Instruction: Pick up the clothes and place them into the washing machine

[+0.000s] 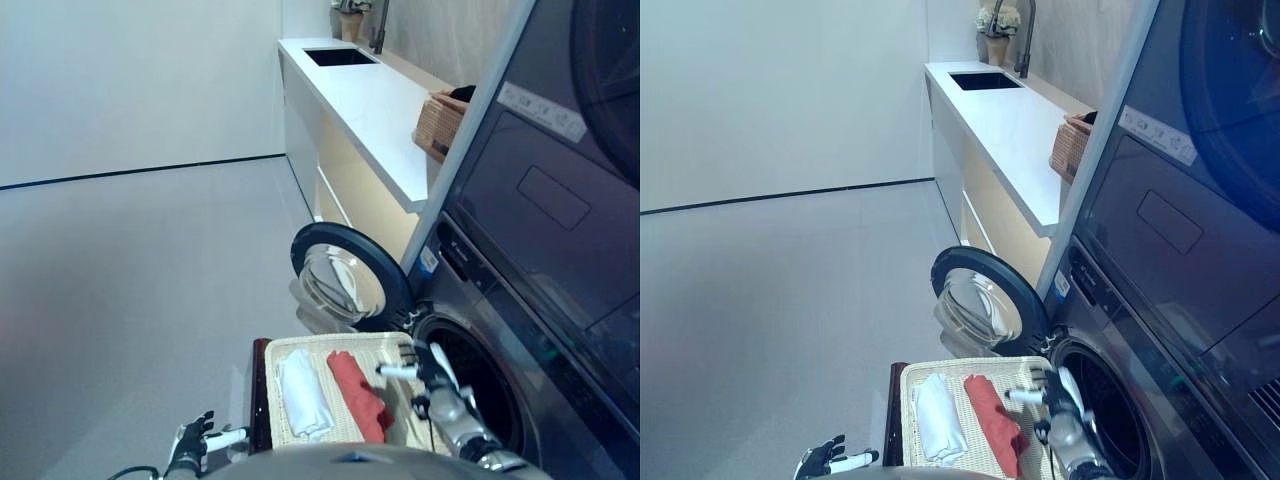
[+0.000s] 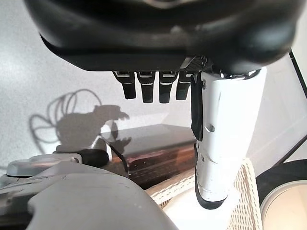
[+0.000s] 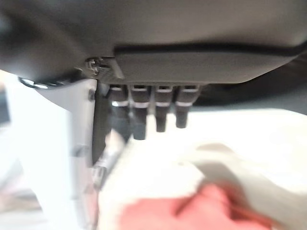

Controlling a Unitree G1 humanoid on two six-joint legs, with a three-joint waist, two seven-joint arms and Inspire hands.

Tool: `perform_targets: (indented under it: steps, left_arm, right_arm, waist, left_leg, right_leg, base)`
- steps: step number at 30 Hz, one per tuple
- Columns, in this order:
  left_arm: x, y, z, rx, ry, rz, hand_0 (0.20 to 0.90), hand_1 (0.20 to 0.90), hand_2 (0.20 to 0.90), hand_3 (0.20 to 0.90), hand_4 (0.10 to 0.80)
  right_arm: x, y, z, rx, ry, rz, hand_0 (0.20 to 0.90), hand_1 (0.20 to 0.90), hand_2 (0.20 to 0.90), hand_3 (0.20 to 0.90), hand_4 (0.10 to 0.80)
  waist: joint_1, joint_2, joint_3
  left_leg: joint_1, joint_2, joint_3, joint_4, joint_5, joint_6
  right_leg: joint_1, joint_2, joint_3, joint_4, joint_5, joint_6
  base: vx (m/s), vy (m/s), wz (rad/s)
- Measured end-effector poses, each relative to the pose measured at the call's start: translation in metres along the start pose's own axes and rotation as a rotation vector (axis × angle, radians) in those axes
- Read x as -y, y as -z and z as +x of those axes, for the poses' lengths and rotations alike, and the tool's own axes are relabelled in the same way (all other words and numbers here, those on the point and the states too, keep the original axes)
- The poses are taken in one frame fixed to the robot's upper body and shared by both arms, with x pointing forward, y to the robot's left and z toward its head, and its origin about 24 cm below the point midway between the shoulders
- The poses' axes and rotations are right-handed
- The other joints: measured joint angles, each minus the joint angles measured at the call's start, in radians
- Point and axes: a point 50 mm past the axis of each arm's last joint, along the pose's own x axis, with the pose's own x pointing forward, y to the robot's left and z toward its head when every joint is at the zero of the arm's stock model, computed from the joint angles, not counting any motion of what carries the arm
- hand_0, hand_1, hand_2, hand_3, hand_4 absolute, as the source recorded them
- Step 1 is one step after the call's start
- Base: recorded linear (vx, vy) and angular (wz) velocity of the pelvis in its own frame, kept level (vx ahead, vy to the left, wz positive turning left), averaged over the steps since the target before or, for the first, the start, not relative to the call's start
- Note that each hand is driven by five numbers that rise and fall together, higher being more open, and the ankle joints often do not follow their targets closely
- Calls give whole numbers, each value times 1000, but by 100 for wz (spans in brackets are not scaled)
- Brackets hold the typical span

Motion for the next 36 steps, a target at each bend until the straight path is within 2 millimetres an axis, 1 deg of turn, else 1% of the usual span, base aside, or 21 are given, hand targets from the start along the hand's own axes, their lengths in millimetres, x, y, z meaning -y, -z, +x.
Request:
perform_targets:
  steps: [2,4,7,10,14,15,16,20,26,28,30,31,32,33,34,35,36]
  left_arm:
    - [0,0,0,0,0,0,900,900,900,900,800]
    - [0,0,0,1,-2,0,900,900,900,900,800]
    - [-1,1,0,2,-4,-1,900,900,900,900,800]
    - [-1,1,-1,9,-11,-4,900,900,900,900,800]
    - [-1,0,0,12,-14,-12,900,900,900,900,800]
    - [-1,0,0,11,-15,-16,900,900,900,900,800]
    - [-1,0,0,11,-15,-18,900,900,900,900,800]
    - [-1,0,0,10,-17,-25,900,900,900,900,800]
    - [-2,0,0,9,-16,-25,900,900,900,900,800]
    - [-2,-6,2,27,-16,-30,900,900,900,900,800]
    - [0,-29,8,81,-10,-28,900,900,900,900,800]
    - [1,-42,11,115,-3,-15,900,900,900,900,800]
    - [1,-47,12,129,-3,-19,900,900,900,900,800]
    - [1,-52,12,144,-5,-30,900,900,900,900,800]
    - [1,-55,13,157,-7,-35,900,900,900,900,800]
    - [1,-67,15,187,-10,-45,900,900,900,900,800]
    - [1,-74,16,202,-15,-59,900,900,900,900,800]
  right_arm:
    - [-2,15,-5,-41,-6,29,200,200,200,200,300]
    - [-2,21,-7,-47,-2,62,200,200,200,200,300]
    - [-4,10,-8,14,-3,118,200,200,200,200,300]
    - [-6,-11,-7,114,-6,187,200,200,200,200,300]
    - [-6,-25,-6,160,-8,240,200,200,200,200,300]
    - [-6,-27,-6,168,-8,248,576,576,576,576,569]
    - [-6,-28,-6,170,-9,251,900,900,900,900,800]
    - [-6,-34,-5,187,-9,237,900,900,900,900,800]
    - [-8,-44,-3,230,-12,4,900,900,900,900,800]
    - [-7,-53,1,244,-2,-42,900,900,900,900,800]
    - [-1,-76,6,290,25,-89,900,900,900,900,800]
    - [4,-94,9,327,43,-109,900,900,900,900,800]
    - [7,-108,10,355,54,-109,900,900,900,900,800]
    - [8,-120,10,385,72,-115,900,900,900,900,800]
    - [10,-128,10,407,85,-126,900,900,900,900,800]
    - [15,-149,9,458,112,-133,900,900,900,900,800]
    - [19,-159,8,483,127,-133,900,900,900,900,800]
  waist:
    - [-4,1,3]
    - [-7,1,4]
    - [-19,0,5]
    - [-27,-1,3]
    - [-26,-3,-3]
    - [-26,-3,-3]
    - [-26,-3,-3]
    - [-26,-4,-4]
    - [-20,-4,-2]
    - [-12,-3,8]
    - [-2,-4,52]
    - [4,2,93]
    - [3,7,117]
    - [13,11,132]
    - [12,10,137]
    - [18,14,169]
    - [23,12,187]
  left_leg:
    - [-2,1,1,0,0,0]
    - [-2,1,1,0,-3,-3]
    - [-2,2,2,-1,-3,-4]
    - [-1,2,4,-1,-4,-4]
    - [-1,1,4,0,-4,-4]
    - [-1,1,4,0,-4,-3]
    - [-1,1,4,0,-3,-3]
    - [0,1,4,0,-1,1]
    - [-12,0,4,9,-2,1]
    - [-84,-5,2,67,-16,0]
    - [-155,-2,-9,127,-20,-3]
    - [-207,-2,-19,167,-20,-5]
    - [-239,-1,-23,185,-26,-12]
    - [-281,-1,-24,198,-17,-13]
    - [-310,-1,-26,215,-20,-16]
    - [-367,0,-28,235,-24,-16]
    - [-399,-1,-30,237,-21,-19]
  right_leg:
    - [0,1,0,0,0,0]
    - [0,1,1,0,-6,-1]
    - [0,0,3,0,-7,0]
    - [-1,0,7,0,-6,2]
    - [-1,-1,8,0,-5,0]
    - [-1,-1,8,0,-4,-1]
    - [-1,-1,8,0,-3,-2]
    - [0,0,7,0,-1,-2]
    - [-12,0,6,5,-4,0]
    - [-81,-2,6,57,-15,-1]
    - [-150,-2,6,118,-22,-10]
    - [-201,-4,2,166,-30,-15]
    - [-236,-7,-2,195,-42,-19]
    - [-285,-10,-5,228,-47,-21]
    - [-316,-13,-7,253,-54,-23]
    - [-374,-17,-13,296,-63,-27]
    - [-415,-23,-14,313,-66,-31]
  base:
    - [-6,3,-2]
    - [-4,2,-2]
    - [0,0,0]
    - [0,3,-1]
    - [0,0,0]
    - [0,0,0]
    - [0,0,0]
    - [0,0,0]
    - [-69,-6,0]
    - [-247,2,2]
    - [-173,10,13]
    - [-238,32,18]
    - [-237,32,16]
    - [-186,30,8]
    - [-62,22,12]
    - [-75,33,21]
    - [-63,37,25]
